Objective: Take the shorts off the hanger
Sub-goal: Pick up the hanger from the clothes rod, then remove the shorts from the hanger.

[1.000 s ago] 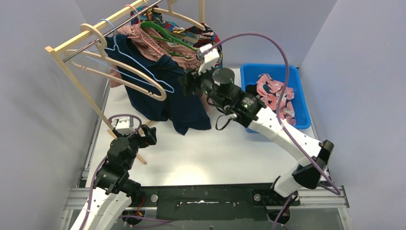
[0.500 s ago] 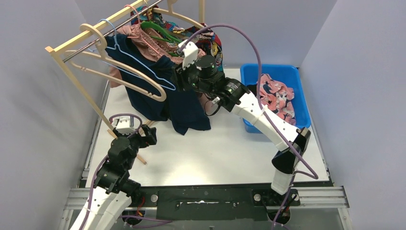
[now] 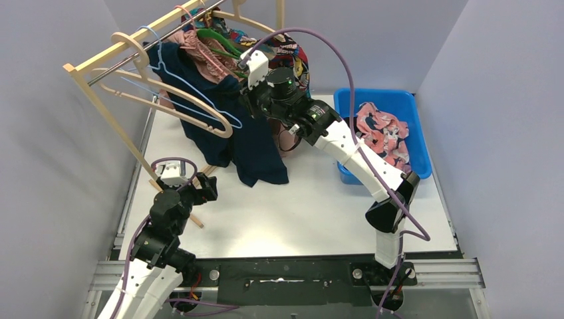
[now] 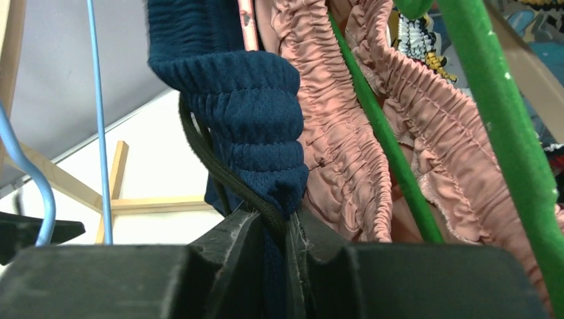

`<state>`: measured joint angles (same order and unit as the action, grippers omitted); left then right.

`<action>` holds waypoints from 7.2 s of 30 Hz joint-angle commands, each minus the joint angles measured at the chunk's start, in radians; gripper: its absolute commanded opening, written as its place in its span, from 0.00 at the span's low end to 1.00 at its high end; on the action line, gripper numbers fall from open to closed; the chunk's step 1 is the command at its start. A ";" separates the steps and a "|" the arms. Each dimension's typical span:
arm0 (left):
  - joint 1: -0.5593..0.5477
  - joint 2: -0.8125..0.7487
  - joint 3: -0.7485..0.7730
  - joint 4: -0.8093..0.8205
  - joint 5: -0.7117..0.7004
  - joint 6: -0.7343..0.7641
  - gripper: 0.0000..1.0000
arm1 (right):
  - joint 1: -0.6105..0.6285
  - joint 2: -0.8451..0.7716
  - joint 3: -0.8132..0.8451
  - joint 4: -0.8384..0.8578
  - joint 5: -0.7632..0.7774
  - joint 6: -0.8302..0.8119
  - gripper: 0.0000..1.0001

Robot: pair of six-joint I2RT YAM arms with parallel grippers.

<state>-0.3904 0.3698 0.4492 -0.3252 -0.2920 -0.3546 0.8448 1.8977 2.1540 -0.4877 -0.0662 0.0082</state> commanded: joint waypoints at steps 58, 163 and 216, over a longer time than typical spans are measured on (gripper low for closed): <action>0.010 0.014 0.012 0.046 -0.029 0.009 0.84 | 0.005 -0.215 -0.194 0.649 -0.008 0.139 0.00; 0.024 0.017 -0.012 0.379 0.431 -0.271 0.87 | 0.034 -0.489 -1.016 0.203 -0.615 0.242 0.00; 0.022 0.044 0.038 0.136 0.254 0.030 0.00 | 0.076 -0.374 -0.883 0.150 -0.354 0.354 0.50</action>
<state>-0.3695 0.4702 0.4805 -0.2153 0.0547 -0.3721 0.8955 1.4296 1.1259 -0.2745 -0.4683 0.3626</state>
